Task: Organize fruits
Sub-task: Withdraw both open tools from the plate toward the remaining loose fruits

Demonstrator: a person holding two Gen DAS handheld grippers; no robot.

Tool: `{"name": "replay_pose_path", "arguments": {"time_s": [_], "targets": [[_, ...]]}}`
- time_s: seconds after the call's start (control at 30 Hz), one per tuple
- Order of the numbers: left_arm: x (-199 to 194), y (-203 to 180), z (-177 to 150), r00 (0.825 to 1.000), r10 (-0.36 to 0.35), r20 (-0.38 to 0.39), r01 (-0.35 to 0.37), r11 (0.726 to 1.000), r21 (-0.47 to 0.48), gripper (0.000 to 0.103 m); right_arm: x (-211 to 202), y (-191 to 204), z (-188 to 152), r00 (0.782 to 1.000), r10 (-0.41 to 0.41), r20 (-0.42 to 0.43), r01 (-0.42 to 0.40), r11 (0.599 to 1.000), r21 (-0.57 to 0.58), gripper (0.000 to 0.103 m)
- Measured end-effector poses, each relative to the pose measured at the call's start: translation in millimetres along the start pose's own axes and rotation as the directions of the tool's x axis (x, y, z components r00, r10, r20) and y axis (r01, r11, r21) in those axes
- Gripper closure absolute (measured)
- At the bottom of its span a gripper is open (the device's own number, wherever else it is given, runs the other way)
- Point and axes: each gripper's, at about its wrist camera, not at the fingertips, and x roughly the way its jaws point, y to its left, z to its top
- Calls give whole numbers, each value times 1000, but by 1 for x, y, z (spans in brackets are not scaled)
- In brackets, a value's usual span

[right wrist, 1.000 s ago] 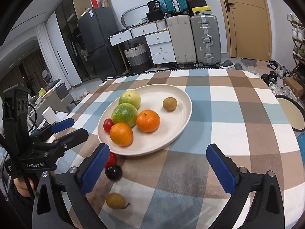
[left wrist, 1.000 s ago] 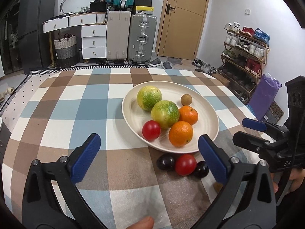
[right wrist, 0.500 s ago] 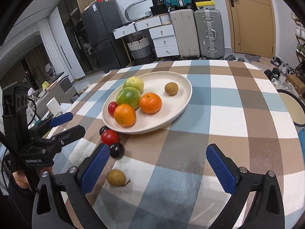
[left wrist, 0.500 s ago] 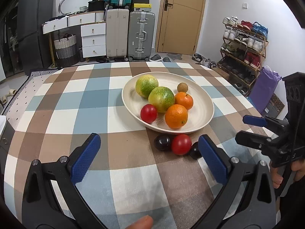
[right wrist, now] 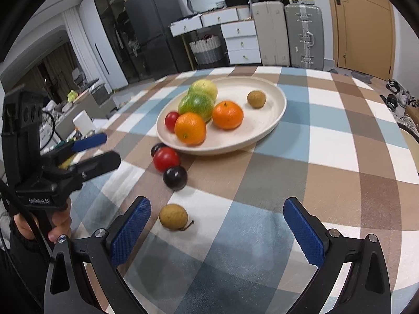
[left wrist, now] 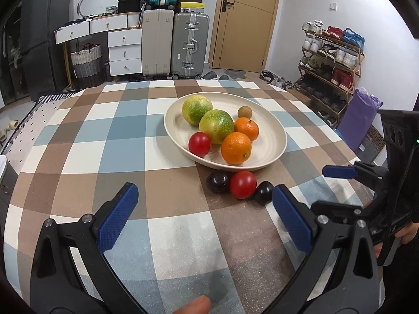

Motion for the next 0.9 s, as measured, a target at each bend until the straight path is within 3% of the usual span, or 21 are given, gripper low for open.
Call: {"name": "replay_pose_path", "arguments": {"time_s": [0.37, 0.77, 0.9], "targets": [[11, -5, -4, 999, -19, -39, 19, 1000, 0, 1, 11, 16, -9, 996, 44, -71, -49, 996, -68, 1], [13, -6, -5, 999, -20, -43, 20, 1000, -2, 1, 12, 25, -11, 995, 53, -83, -62, 992, -114, 24], [13, -6, -4, 999, -18, -37, 18, 1000, 2, 1, 11, 29, -12, 994, 71, -81, -82, 987, -138, 40]]}}
